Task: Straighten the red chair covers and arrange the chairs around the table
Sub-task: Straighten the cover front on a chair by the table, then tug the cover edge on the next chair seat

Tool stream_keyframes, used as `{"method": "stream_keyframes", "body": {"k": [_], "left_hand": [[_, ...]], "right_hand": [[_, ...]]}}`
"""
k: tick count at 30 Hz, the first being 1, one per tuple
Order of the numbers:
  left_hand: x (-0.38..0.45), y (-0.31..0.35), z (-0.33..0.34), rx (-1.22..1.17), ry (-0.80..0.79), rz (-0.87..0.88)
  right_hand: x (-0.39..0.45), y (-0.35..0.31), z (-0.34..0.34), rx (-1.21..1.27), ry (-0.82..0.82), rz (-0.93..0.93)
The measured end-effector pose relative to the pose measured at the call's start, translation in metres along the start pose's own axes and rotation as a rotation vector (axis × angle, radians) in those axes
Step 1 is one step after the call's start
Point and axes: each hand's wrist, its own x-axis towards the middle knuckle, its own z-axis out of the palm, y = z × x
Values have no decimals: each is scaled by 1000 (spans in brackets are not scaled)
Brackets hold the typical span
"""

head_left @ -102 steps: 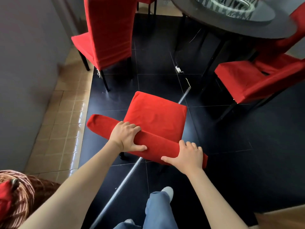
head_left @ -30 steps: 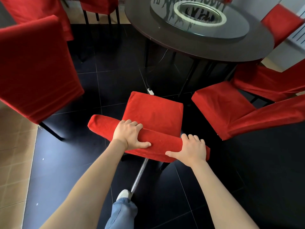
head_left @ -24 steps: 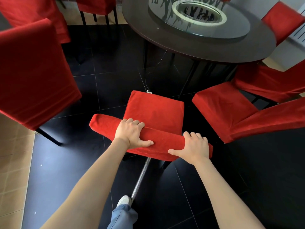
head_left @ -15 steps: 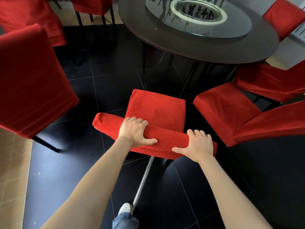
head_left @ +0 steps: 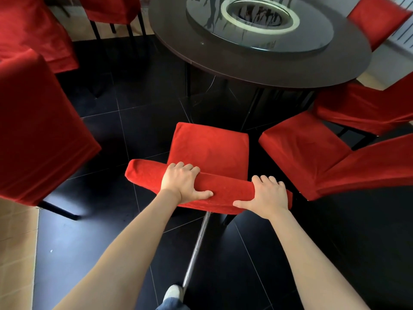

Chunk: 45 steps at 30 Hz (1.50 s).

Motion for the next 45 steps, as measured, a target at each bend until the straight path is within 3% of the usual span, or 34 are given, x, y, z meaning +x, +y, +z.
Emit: {"method": "stream_keyframes", "body": {"k": [14, 23, 36, 45], "left_hand": [[-21, 11, -13, 13, -67, -132], [-69, -21, -38, -54, 109, -468], [-180, -150, -77, -16, 264, -868], [-223, -304, -91, 6, 327, -1002]], "right_hand": [[-3, 5, -9, 110, -125, -74], [36, -17, -54, 170, -41, -358], [84, -212, -126, 250, 49, -775], [119, -383, -187, 268, 85, -887]]}}
